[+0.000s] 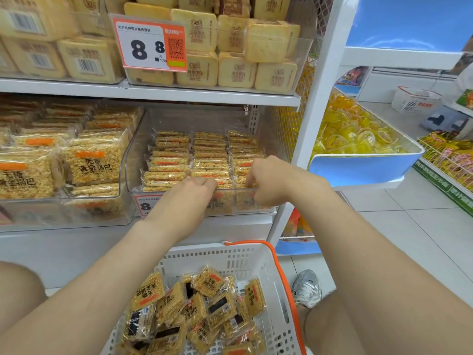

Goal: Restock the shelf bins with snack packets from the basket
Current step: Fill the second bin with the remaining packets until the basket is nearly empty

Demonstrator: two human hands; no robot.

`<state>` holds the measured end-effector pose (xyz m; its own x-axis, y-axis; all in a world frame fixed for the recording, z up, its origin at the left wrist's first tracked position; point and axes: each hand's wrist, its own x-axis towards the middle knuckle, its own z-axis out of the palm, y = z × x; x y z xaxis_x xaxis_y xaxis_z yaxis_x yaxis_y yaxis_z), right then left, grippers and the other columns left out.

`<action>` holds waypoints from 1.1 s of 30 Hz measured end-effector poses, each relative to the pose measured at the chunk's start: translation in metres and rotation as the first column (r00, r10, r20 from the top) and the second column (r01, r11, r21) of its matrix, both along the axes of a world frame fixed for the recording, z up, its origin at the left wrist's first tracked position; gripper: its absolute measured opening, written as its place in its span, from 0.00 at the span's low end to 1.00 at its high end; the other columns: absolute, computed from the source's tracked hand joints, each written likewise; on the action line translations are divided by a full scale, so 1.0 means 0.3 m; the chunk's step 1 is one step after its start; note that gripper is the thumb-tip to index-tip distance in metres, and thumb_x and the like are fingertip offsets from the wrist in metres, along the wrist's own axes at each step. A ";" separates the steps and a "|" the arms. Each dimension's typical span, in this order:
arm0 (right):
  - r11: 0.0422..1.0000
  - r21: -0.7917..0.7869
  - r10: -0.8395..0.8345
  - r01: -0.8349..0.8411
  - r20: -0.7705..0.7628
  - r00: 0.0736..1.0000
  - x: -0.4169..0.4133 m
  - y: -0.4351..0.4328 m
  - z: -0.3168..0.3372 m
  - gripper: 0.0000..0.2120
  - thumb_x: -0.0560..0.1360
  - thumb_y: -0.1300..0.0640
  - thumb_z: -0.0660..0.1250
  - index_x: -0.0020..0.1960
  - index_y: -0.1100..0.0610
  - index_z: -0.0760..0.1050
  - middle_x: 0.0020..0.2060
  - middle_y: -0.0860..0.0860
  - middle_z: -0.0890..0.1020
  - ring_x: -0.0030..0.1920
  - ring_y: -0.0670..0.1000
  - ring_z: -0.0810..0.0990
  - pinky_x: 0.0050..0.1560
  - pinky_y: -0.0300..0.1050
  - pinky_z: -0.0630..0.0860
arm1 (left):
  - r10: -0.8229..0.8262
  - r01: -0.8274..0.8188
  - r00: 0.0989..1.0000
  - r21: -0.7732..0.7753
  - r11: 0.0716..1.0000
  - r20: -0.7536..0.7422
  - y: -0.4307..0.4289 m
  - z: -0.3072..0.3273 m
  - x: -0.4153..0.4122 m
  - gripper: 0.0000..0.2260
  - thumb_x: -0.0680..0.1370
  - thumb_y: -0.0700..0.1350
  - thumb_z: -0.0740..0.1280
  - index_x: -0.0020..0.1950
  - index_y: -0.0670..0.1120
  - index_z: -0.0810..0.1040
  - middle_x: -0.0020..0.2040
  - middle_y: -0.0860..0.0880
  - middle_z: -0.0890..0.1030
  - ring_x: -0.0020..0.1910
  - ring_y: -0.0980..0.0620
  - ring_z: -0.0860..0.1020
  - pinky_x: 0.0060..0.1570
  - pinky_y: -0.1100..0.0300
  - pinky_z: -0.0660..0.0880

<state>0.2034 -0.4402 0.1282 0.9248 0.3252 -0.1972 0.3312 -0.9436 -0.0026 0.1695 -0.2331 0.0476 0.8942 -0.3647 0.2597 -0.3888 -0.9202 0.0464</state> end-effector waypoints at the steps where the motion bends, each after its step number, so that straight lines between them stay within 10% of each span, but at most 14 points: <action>1: 1.000 0.029 -0.011 0.010 0.030 0.999 -0.004 0.006 0.001 0.18 0.69 0.59 0.66 0.58 0.59 0.82 0.53 0.56 0.83 0.54 0.61 0.83 0.51 0.57 0.85 | -0.016 0.016 1.000 -0.026 1.000 -0.001 0.001 0.009 0.000 0.11 0.80 0.36 0.66 0.60 0.48 0.75 0.55 0.49 0.79 0.53 0.45 0.79 0.48 0.50 0.79; 5: 0.998 -0.005 -0.064 0.064 -0.036 0.997 0.010 0.027 -0.055 0.40 0.69 0.48 0.69 0.78 0.58 0.62 0.73 0.62 0.66 0.77 0.66 0.62 0.73 0.61 0.69 | 0.087 -0.083 0.994 0.057 0.995 -0.061 0.010 0.021 0.009 0.24 0.84 0.59 0.60 0.78 0.50 0.66 0.81 0.45 0.64 0.81 0.40 0.62 0.78 0.43 0.63; 8: 0.991 -0.091 -0.114 0.103 -0.136 0.984 0.043 0.025 -0.119 0.55 0.74 0.45 0.69 0.84 0.55 0.34 0.83 0.62 0.38 0.83 0.65 0.38 0.82 0.61 0.45 | 0.195 -0.168 0.967 0.168 0.971 -0.163 0.011 0.028 0.017 0.33 0.84 0.68 0.52 0.85 0.52 0.53 0.86 0.45 0.51 0.84 0.39 0.53 0.80 0.42 0.57; 16: 0.988 -0.073 -0.146 0.135 -0.188 0.971 0.090 0.055 -0.094 0.45 0.67 0.44 0.63 0.82 0.57 0.59 0.77 0.63 0.65 0.77 0.66 0.62 0.75 0.63 0.67 | 0.174 -0.122 0.950 0.205 0.971 -0.258 0.003 0.071 0.049 0.32 0.85 0.64 0.55 0.84 0.48 0.56 0.85 0.44 0.55 0.83 0.37 0.56 0.77 0.45 0.63; 23: 0.984 -0.091 -0.163 0.150 -0.149 0.975 0.075 0.059 -0.141 0.50 0.76 0.46 0.66 0.85 0.55 0.37 0.83 0.62 0.40 0.83 0.65 0.39 0.81 0.66 0.45 | 0.158 -0.142 0.965 0.091 0.986 -0.211 0.011 0.061 0.032 0.31 0.84 0.64 0.59 0.83 0.52 0.61 0.84 0.49 0.60 0.82 0.41 0.59 0.78 0.45 0.61; 28: 0.996 -0.032 -0.079 0.083 0.116 0.990 -0.026 0.129 -0.127 0.38 0.77 0.48 0.67 0.79 0.64 0.57 0.79 0.66 0.57 0.81 0.67 0.52 0.79 0.66 0.58 | 0.099 -0.087 0.992 -0.147 0.985 0.074 0.010 0.018 -0.002 0.20 0.79 0.53 0.72 0.67 0.49 0.74 0.64 0.48 0.74 0.63 0.44 0.71 0.62 0.47 0.73; 33: 0.979 0.202 -0.065 -0.032 0.457 0.887 -0.165 0.187 -0.105 0.13 0.74 0.54 0.67 0.57 0.58 0.77 0.56 0.57 0.74 0.58 0.61 0.73 0.54 0.55 0.72 | 0.044 0.055 0.914 -0.232 0.971 0.403 0.012 -0.030 -0.069 0.05 0.77 0.41 0.69 0.45 0.44 0.73 0.44 0.47 0.71 0.45 0.44 0.67 0.42 0.48 0.66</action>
